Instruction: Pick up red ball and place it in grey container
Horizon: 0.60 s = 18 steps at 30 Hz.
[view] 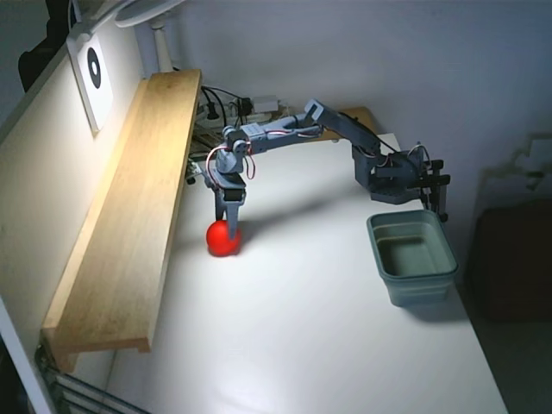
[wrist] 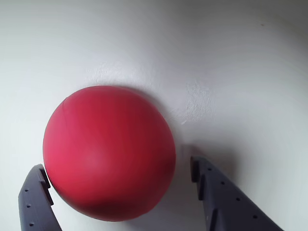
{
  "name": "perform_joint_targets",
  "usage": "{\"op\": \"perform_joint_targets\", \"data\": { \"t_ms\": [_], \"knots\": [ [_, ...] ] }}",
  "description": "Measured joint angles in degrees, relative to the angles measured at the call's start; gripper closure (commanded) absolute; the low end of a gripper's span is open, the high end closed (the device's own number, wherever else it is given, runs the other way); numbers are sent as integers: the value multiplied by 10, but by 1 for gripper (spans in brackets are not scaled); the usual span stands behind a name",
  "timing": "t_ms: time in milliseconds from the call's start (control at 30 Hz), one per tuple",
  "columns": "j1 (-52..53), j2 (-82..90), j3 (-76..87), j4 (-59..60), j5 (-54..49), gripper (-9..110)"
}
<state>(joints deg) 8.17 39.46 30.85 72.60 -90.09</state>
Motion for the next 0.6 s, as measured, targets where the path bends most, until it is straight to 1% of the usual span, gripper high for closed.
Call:
{"op": "perform_joint_targets", "data": {
  "t_ms": [100, 133, 600],
  "knots": [
    [0, 0, 0, 0, 0, 63],
    [0, 0, 0, 0, 0, 78],
    [-2, 1, 0, 0, -1, 78]
  ]
}}
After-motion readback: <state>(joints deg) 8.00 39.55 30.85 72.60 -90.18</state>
